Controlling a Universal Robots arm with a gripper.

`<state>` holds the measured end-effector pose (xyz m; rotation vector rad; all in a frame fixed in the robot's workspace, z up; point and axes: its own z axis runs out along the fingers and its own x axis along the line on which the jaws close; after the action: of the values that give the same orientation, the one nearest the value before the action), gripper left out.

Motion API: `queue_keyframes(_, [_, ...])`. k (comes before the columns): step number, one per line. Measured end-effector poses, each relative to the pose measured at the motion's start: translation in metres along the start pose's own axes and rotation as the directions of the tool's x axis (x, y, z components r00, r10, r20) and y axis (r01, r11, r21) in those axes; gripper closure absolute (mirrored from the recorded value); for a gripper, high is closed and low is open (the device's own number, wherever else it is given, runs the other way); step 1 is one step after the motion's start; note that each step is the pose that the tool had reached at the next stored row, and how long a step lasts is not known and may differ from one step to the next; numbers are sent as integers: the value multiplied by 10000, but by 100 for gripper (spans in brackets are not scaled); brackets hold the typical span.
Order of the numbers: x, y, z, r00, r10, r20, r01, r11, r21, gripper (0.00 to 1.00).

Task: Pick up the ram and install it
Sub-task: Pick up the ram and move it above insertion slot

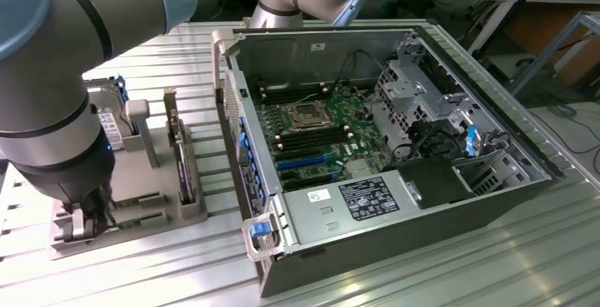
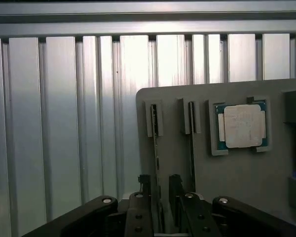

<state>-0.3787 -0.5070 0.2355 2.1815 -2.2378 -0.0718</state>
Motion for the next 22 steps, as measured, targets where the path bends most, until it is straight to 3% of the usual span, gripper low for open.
queue_keyframes(2, [28,-3,61,10000,-8,3,8,10000,4,71])
queue_keyframes(12, [28,-5,75,9997,-253,-5,253,9997,-1,71])
queue_keyframes(15, [28,-5,76,9997,-253,-5,253,9997,-1,63])
queue_keyframes(17, [28,-5,76,9997,-253,-5,253,9997,-1,65])
queue_keyframes(18, [28,-4,76,9997,-252,-5,252,9997,-1,72])
queue_keyframes(22, [28,-4,79,9997,-252,-5,252,9997,-1,72])
